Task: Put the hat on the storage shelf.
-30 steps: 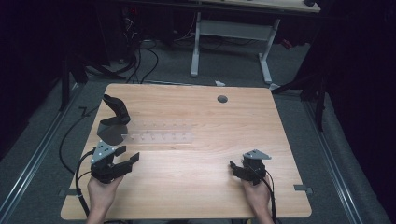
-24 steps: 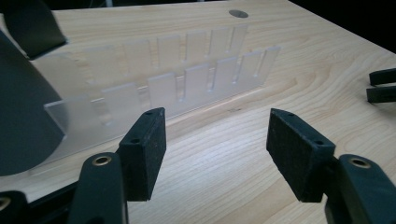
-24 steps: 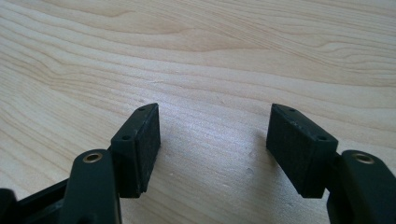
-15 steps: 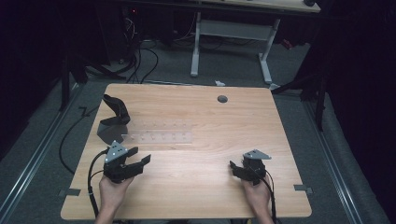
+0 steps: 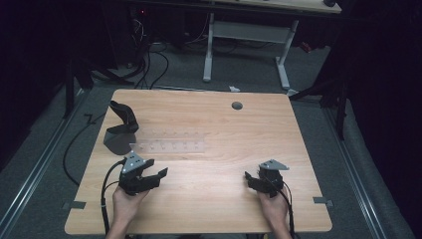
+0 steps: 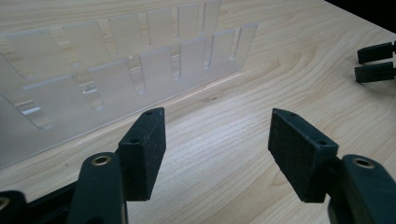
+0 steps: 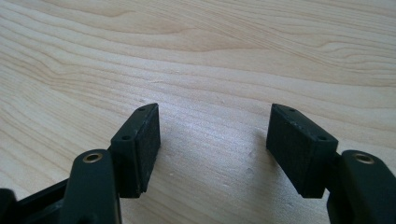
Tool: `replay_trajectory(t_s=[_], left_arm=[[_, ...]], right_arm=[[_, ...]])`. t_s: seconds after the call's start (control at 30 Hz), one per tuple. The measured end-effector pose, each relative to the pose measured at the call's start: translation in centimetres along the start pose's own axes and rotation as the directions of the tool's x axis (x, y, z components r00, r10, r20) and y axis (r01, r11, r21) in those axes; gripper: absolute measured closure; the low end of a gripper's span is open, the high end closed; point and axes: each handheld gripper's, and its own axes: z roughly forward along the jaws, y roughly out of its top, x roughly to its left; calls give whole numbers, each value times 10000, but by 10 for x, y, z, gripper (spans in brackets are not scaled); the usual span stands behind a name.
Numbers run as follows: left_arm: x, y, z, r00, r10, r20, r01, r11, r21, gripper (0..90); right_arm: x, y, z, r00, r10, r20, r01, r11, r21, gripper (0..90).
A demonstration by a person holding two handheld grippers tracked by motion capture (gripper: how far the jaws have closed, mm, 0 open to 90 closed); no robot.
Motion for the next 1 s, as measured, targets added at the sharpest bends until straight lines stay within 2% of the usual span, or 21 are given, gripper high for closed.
replay_trajectory(t_s=[0.17, 0.47, 0.57, 1.0], left_arm=[[0, -6, 6, 10000, 8, -44, -7, 9998, 212, 369], [-2, -18, 20, 9992, 359, -195, -346, 9972, 657, 365], [-1, -20, 24, 9993, 273, -241, -256, 9973, 682, 365], [7, -28, 37, 9969, 479, -618, -427, 9957, 827, 368]], right_arm=[[0, 0, 0, 10000, 6, -8, -6, 10000, -2, 353], [0, 0, 0, 10000, 5, -6, -5, 10000, -5, 353], [0, 0, 0, 10000, 2, -4, -2, 10000, -5, 353], [0, 0, 0, 10000, 1, -5, -1, 10000, -5, 354]])
